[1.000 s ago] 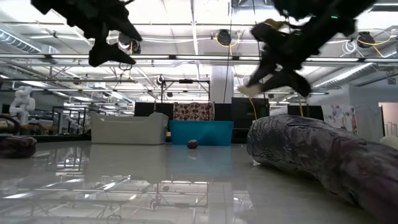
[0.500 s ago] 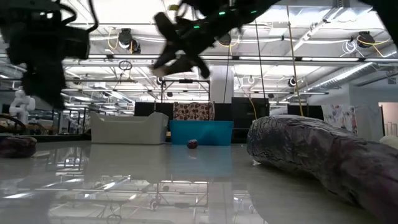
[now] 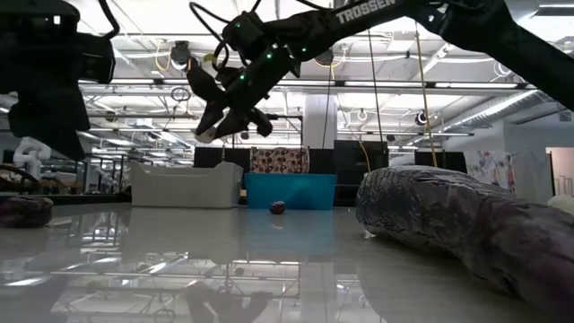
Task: Sort produce into baskets
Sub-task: Put the garlic into the gray bin
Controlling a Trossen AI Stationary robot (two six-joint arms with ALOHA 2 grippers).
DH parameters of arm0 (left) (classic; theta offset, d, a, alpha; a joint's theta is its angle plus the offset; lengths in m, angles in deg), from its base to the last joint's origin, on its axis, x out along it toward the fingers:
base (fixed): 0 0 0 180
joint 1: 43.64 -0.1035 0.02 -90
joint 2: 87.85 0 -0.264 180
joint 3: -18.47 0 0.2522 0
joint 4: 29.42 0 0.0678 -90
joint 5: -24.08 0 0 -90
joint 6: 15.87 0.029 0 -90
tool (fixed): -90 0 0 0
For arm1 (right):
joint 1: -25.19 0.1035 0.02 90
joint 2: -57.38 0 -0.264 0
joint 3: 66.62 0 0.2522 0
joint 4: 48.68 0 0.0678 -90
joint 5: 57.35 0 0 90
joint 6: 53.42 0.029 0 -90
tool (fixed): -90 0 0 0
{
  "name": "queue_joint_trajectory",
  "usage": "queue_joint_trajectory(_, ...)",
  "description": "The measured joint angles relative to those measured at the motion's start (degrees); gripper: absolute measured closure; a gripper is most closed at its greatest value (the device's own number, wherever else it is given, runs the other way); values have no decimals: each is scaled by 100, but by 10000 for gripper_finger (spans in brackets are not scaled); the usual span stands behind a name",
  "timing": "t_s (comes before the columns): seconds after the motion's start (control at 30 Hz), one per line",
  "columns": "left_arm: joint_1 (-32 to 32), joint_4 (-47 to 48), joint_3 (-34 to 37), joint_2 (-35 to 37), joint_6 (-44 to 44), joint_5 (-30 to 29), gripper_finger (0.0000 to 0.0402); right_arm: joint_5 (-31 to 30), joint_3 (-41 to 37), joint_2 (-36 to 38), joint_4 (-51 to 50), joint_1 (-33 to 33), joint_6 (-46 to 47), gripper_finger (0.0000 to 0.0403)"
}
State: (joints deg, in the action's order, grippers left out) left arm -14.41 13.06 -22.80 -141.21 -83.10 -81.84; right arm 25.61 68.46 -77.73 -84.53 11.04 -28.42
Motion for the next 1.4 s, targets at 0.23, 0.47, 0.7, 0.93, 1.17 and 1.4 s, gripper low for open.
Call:
queue_joint_trajectory(0.23,75,-125,0,0,-8,-222,110,-17,19,12,-154,-58,-253,235)
queue_joint_trajectory(0.47,75,-389,0,1,-8,-628,110,-6,19,143,-459,-56,-622,156)
queue_joint_trajectory(0.7,58,-640,-4,0,0,-922,110,475,20,835,-2135,-66,-900,119)
queue_joint_trajectory(0.93,-164,-666,-4,-81,222,-1611,110,611,24,1518,-4966,230,-1078,117)
queue_joint_trajectory(1.17,-785,-1343,-4,-85,1665,-1523,110,573,-148,1625,-6754,880,-744,117)
queue_joint_trajectory(1.4,-1643,-2428,-4,-85,3054,-289,110,612,-1707,2417,-6459,1673,124,117)
